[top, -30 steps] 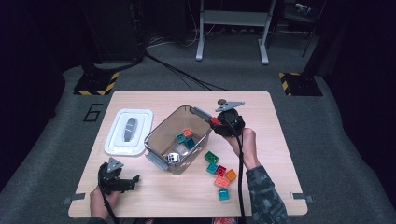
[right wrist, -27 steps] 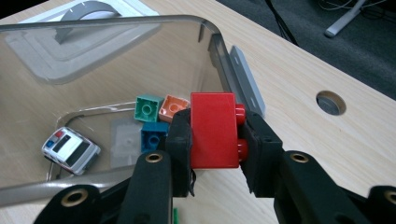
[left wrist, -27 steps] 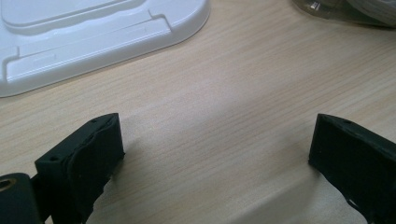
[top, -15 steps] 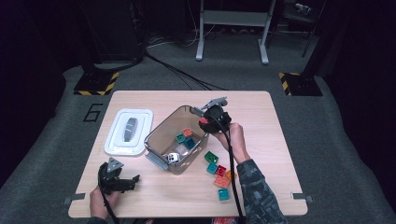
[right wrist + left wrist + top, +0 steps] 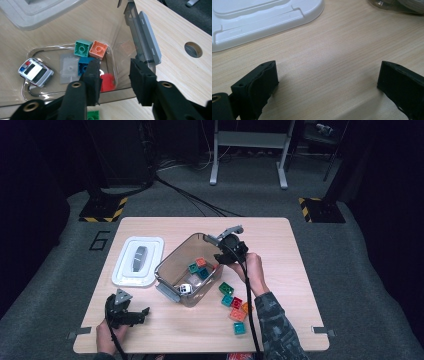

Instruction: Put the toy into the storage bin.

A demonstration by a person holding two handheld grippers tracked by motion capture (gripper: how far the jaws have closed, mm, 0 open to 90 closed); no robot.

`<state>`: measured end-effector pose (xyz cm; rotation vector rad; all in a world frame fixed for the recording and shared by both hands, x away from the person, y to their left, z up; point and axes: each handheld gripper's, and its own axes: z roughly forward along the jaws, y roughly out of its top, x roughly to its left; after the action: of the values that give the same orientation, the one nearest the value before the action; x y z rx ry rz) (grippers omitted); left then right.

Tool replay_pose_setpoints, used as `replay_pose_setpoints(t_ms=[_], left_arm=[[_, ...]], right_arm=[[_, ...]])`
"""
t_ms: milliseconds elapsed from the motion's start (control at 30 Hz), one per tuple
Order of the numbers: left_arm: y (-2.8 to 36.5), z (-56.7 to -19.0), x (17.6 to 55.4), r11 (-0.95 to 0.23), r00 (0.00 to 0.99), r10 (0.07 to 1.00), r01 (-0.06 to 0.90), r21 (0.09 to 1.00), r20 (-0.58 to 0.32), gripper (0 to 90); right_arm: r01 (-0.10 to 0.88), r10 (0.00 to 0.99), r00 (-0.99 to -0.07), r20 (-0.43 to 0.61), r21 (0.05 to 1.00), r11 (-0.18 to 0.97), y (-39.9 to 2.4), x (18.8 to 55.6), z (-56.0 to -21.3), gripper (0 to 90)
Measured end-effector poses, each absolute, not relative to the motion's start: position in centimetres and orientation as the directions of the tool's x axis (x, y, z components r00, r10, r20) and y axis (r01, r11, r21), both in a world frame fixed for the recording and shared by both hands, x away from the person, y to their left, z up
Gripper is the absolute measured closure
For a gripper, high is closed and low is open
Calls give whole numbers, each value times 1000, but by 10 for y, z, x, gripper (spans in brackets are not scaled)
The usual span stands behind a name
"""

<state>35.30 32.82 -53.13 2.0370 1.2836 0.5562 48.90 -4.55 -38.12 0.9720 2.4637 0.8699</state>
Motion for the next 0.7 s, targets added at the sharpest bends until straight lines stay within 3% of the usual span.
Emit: replay_pose_setpoints(t_ms=[233,700], left_arm=[[328,-532,353,-299,427,904,622,724,6,30],[328,-531,353,-305,432,902,627,717,6,30]], right_arm=[[481,723,-685,-91,689,543,-56,478,-375,407],[554,774,-633,7,702,447,-109,440,-402,171]])
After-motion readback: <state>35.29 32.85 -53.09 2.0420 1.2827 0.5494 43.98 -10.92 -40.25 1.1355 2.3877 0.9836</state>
